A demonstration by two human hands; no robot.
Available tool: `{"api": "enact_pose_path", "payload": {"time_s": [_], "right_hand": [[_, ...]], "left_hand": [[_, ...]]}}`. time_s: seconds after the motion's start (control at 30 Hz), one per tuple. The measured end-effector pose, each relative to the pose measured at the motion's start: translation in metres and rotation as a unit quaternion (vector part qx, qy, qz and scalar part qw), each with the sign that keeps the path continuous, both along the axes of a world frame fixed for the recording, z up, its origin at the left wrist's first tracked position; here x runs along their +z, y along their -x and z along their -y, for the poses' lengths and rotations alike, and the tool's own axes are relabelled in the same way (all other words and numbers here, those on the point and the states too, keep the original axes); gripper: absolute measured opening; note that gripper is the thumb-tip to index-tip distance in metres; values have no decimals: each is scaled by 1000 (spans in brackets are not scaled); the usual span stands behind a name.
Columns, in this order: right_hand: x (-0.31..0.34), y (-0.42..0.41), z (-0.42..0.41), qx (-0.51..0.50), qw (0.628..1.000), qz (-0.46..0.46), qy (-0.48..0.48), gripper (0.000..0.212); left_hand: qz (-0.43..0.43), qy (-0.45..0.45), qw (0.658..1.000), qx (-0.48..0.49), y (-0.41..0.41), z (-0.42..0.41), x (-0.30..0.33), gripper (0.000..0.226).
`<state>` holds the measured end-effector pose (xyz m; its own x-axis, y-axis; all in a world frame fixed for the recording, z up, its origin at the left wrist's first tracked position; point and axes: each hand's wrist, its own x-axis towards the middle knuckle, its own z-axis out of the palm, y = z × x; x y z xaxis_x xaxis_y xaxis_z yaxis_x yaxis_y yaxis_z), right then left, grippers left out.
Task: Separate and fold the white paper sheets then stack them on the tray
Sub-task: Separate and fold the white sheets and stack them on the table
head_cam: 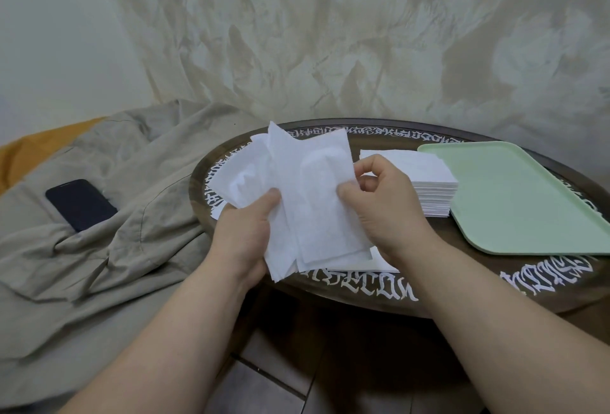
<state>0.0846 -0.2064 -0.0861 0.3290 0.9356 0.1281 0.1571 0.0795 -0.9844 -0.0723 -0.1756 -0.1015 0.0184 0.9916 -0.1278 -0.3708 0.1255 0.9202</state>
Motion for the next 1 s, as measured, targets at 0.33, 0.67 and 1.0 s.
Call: {"api": "enact_pose_path", "payload": {"time_s": [0.33,0.67,1.0], "right_hand": [[-3,1,-1,-22,987,157,0,28],[-5,2,-2,-28,985,165,-38,38],[-2,5,1,-20,990,138,-4,13]], "left_hand": [[-20,-12,1000,-18,0,1,-1,17],[-20,-21,999,-35,-1,3,1,20],[-18,-26,998,-47,-2,5,1,25]]}}
